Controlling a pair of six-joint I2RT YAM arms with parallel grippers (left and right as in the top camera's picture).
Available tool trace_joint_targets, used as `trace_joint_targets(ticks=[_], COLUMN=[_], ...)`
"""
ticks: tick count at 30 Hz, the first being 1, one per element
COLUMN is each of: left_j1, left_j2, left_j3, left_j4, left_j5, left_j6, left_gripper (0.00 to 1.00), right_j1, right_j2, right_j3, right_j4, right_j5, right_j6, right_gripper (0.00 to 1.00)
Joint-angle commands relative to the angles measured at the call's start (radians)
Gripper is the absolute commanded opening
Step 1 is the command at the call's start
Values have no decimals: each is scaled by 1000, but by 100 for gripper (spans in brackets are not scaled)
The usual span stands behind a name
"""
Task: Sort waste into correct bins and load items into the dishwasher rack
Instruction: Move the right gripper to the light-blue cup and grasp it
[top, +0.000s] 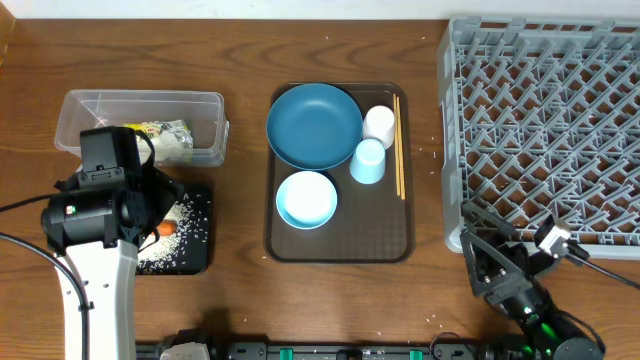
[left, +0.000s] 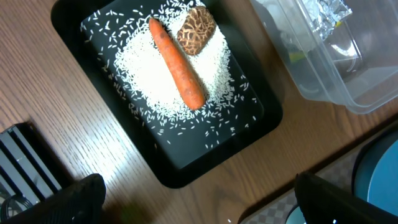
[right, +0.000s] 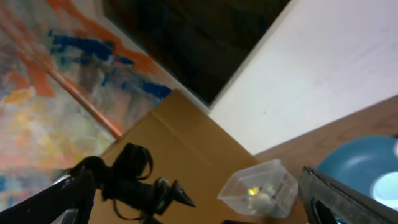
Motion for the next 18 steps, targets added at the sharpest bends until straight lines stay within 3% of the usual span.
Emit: trace_joint_targets(ticks=[1,13,18], left_j1=[5,5,5], left_j2=[3,4,3], left_j3=[-3,-3,-3], left_j4=[-3,-3,-3], left_j5=[-19,-19,-19], left_j6=[-16,-16,-16], left_gripper=[98,98,98], right_j1=[-13,-1,110], right_j2=[53,564,785], right_j3=[136,746,938], right_j4=[-56,-508,-735], right_j5=[-13,-86,141], right_j6=[-168,-752,-939], right_gripper=[99,99,99])
